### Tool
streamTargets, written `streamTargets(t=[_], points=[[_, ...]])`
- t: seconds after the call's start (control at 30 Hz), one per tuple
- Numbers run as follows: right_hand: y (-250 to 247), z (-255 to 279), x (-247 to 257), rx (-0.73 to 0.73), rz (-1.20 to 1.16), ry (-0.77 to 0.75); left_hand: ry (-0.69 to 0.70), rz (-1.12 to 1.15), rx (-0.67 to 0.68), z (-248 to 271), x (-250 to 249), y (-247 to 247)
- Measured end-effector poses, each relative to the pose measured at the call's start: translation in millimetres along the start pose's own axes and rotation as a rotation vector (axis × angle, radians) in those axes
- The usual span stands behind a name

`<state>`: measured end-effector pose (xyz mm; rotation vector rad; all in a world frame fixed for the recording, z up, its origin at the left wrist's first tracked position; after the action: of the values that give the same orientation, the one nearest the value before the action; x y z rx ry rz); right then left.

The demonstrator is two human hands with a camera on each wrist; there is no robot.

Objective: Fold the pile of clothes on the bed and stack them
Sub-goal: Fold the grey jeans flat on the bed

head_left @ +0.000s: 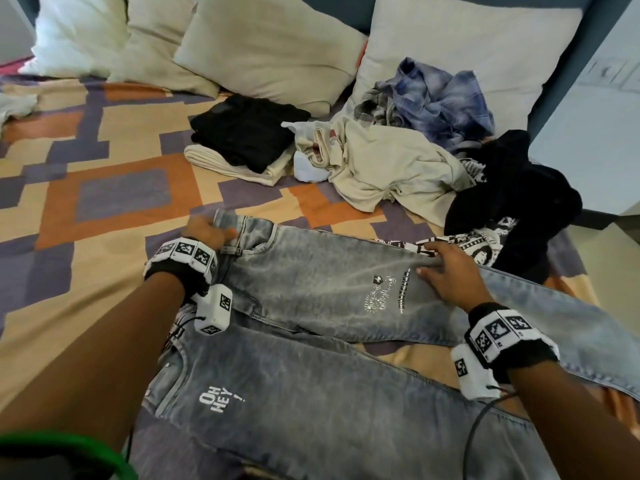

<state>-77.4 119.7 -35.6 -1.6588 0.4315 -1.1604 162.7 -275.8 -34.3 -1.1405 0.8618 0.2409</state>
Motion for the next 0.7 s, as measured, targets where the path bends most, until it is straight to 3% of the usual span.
streamTargets(t=[0.07, 0.13, 0.23, 0.4, 0.47, 0.7], points=[[-6, -7, -2, -0.049, -0.044, 0.057, -0.003, 0.058, -0.106, -11, -3, -14], [-26, -13, 2, -0.198, -0.060, 0.059, 0.007, 0.099, -0.163, -22, -5, -30], [-52, -7, 16, -0.388, -0.102, 0.006, -0.038, 0.098, -0.105, -33, 4, -40], [-43, 8, 23, -0.214, -0.361, -0.023, 0.086, 0.059, 0.018, -26, -12, -29], [-52, 16, 24, -0.230, -0.381, -0.047, 0.136, 0.127, 0.039, -20, -17, -32], [-100, 84, 40, -0.373, -0.375, -0.135, 0.168, 0.570, -0.092, 19, -7, -88]])
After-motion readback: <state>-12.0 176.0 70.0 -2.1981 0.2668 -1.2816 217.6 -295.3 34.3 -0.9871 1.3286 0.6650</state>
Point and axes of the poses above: each hand's wrist, its own z-axis away from the middle knuckle, its own y-axis out of the palm, x = y × z, the point moved 9 cm from there along -z, towards the middle knuckle, and after that the axes turned 1 degree about -x, right-handed, at the moved point
